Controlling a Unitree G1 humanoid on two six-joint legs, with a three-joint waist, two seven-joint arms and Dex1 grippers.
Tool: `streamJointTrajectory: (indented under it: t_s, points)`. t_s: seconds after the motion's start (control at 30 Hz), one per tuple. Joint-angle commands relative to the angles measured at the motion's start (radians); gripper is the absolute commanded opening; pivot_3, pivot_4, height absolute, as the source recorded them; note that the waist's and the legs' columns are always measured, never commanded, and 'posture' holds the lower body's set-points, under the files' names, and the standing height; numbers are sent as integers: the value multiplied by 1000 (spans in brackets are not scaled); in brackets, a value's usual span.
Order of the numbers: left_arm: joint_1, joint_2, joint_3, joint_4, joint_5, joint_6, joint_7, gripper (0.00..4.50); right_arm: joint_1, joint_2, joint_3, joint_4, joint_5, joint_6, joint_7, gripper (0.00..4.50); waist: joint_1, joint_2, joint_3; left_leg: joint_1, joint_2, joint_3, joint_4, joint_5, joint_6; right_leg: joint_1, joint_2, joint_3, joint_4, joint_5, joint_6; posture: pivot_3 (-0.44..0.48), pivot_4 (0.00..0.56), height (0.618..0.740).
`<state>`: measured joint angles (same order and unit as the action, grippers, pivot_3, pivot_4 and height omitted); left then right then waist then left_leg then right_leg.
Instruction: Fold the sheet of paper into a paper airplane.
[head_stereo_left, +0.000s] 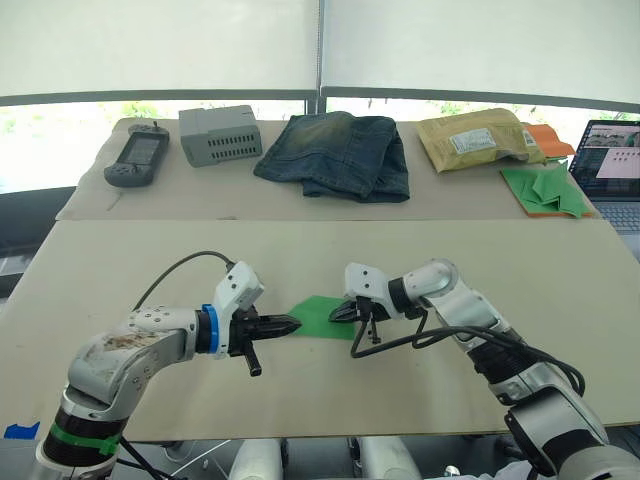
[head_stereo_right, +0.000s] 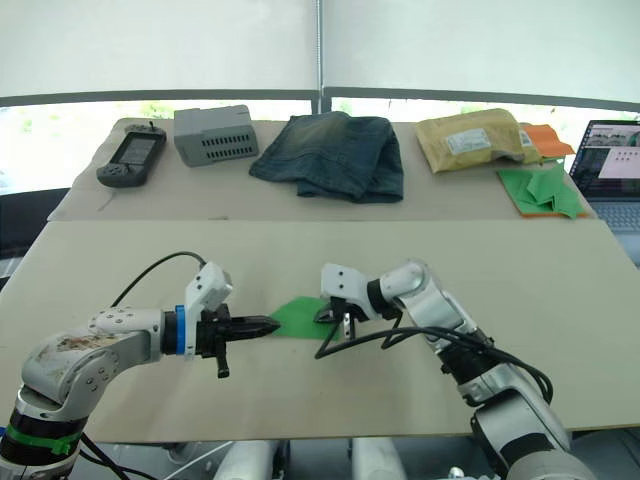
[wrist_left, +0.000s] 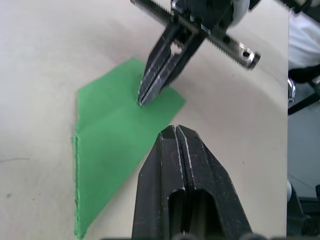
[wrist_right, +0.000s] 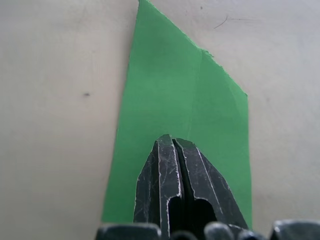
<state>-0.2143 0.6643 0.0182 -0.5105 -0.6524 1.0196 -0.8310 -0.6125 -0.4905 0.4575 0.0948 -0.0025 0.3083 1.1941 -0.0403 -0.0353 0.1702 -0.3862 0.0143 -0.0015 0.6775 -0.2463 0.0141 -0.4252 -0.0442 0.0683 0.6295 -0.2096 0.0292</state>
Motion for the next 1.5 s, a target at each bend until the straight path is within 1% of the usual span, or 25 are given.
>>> streamJointTrajectory:
  t_s: [0.03, 0.07, 0.2, 0.27, 0.33, 0.43, 0.5, 0.7, 0.8, 0.9, 0.97, 1.07, 1.17, 1.23, 1.27, 1.37, 1.5]
  points:
    - [-62, -17, -36, 55, 53, -71, 36, 0, 23, 2, 8, -35, -16, 9, -22, 13, 1, 0, 0, 0, 0, 0, 0, 0, 0, 0, 0, 0, 0, 0, 0, 0, 150, 728]
    - [-71, -24, -46, 70, 63, -82, 42, 0, 26, 4, 7, -39, -16, 12, -27, 13, 1, 0, 0, 1, -1, 0, 0, 0, 0, 1, 0, 0, 0, 0, 0, 0, 150, 728]
    - [-78, -62, -171, 164, 189, -207, 62, 0, 49, 1, -4, -74, -20, 34, -54, 13, -1, 0, 0, 1, -1, 1, -1, 0, 0, 1, 0, 0, 0, 0, -1, 0, 150, 728]
    - [-70, -61, -233, 211, 243, -268, 41, 0, 65, -1, -19, -97, -14, 52, -76, 13, -2, 0, 0, 1, -1, 1, -1, 0, 0, 0, 0, 1, 0, 2, -3, 0, 150, 728]
    - [-76, -58, -263, 252, 270, -304, 21, 0, 83, -1, -31, -125, -5, 72, -96, 13, -1, 0, 0, 0, -1, 1, -1, 0, 0, 0, 1, 0, 0, 3, -5, 0, 150, 728]
    - [-76, -55, -274, 287, 285, -329, -3, 0, 111, -1, -49, -162, -1, 94, -128, 13, 0, 0, 0, 0, -1, 1, -1, 0, 0, 0, 0, 0, 0, 2, -4, 0, 150, 728]
    - [-67, -51, -277, 302, 297, -344, -12, 0, 128, 1, -63, -181, 3, 99, -151, 13, 1, 0, 0, 0, -1, 1, 0, 0, 0, 0, 0, 0, 0, 0, 0, 0, 150, 728]
    - [-39, -46, -252, 313, 305, -360, -16, 0, 163, 22, -118, -238, 35, 116, -229, 13, 0, 0, 0, 0, 0, 1, -1, 0, 0, 0, 0, 0, 0, -1, 1, 0, 150, 728]
    - [-18, -37, -238, 298, 300, -356, -20, 0, 172, 33, -183, -281, 111, 182, -241, 13, -3, 0, 0, 0, 0, 1, -1, 0, 0, 0, 1, 0, 0, -1, 1, 0, 150, 728]
    - [-3, -33, -227, 286, 300, -352, -19, 0, 179, 21, -244, -306, 184, 249, -233, 13, -3, 0, 0, 0, 0, 0, -1, 0, 0, 0, 1, 0, 0, -1, 1, 0, 150, 728]
    - [-1, -35, -229, 284, 307, -355, -15, 0, 173, 33, -319, -292, 237, 303, -268, 13, -2, 0, 0, 1, 0, 0, -1, 0, 0, 0, 0, 0, 0, -1, 1, 0, 150, 728]
    - [-3, -35, -237, 285, 309, -360, -27, 0, 183, -10, -374, -298, 322, 426, -239, 13, 1, 0, 0, 0, 0, 0, -1, 0, 0, 0, 0, 1, 0, -1, 1, 0, 150, 728]
    - [-5, -38, -236, 285, 309, -360, -25, 0, 194, -44, -391, -286, 379, 503, -218, 897, 1, 0, 0, 0, 0, 0, -1, 0, 0, 1, 0, 0, -1, -1, 1, 0, 150, 728]
    - [-4, -40, -235, 284, 310, -360, -23, 0, 194, -38, -393, -247, 379, 518, -251, 1608, 1, 0, 0, 1, 0, 1, -1, 0, 0, 1, 0, 0, 0, -1, 2, 0, 150, 728]
    - [-2, -40, -237, 284, 311, -362, -23, 0, 194, -27, -398, -232, 397, 543, -257, 1878, 0, 0, 0, 1, 0, 1, -1, 0, 0, 1, 0, 0, 0, -1, 2, 0, 150, 728]
    - [-2, -38, -239, 283, 319, -370, -26, 0, 200, -4, -395, -204, 444, 587, -250, 1878, 0, 0, 0, 1, 0, 1, -1, 0, 0, 1, 0, 0, 0, -1, 2, 0, 150, 728]
    - [-9, -32, -231, 290, 321, -370, -27, 0, 187, 33, -379, -135, 451, 573, -256, 1878, -1, 0, 0, 0, 0, 1, -1, 0, 0, 1, 0, 0, 0, -1, 2, 0, 150, 728]
